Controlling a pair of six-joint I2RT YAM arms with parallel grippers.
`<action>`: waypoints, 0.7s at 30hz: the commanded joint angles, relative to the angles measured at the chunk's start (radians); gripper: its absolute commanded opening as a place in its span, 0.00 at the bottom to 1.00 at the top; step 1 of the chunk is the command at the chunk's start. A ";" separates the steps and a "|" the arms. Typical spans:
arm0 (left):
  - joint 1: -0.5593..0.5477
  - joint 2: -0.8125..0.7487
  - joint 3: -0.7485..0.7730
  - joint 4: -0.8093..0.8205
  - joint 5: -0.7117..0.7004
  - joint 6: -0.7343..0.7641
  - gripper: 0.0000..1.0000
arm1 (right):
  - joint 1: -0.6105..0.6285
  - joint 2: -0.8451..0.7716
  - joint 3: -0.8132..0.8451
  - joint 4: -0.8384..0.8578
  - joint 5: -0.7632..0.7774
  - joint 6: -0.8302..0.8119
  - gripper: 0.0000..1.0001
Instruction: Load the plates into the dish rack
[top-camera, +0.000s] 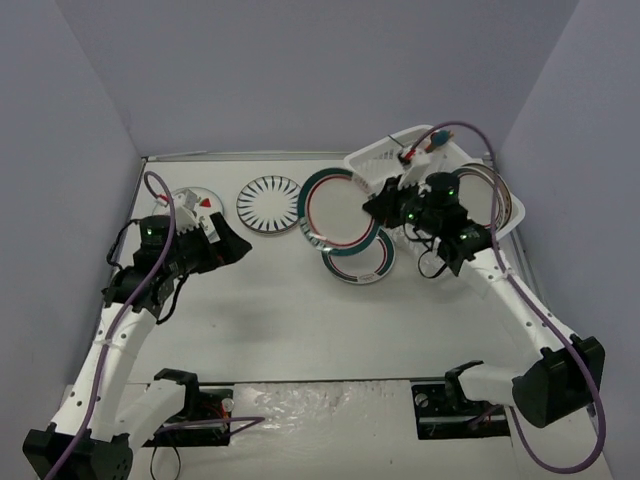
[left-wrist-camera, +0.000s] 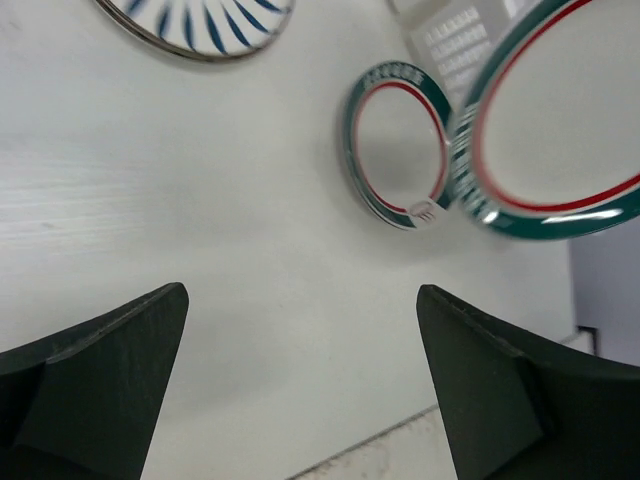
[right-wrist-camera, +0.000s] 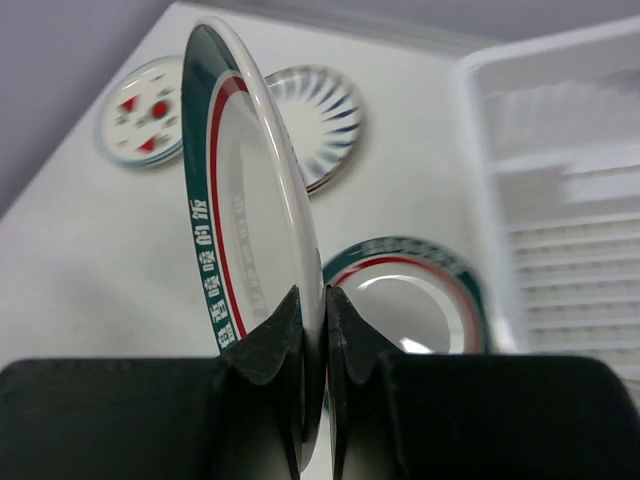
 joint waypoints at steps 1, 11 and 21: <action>0.005 -0.005 0.076 -0.121 -0.242 0.200 0.97 | -0.146 -0.091 0.129 -0.055 0.203 -0.319 0.00; 0.007 0.029 -0.022 -0.044 -0.311 0.247 0.97 | -0.388 0.036 0.135 0.002 0.266 -0.743 0.00; 0.010 0.058 -0.070 -0.026 -0.395 0.276 0.97 | -0.411 0.164 0.057 0.144 0.374 -0.886 0.00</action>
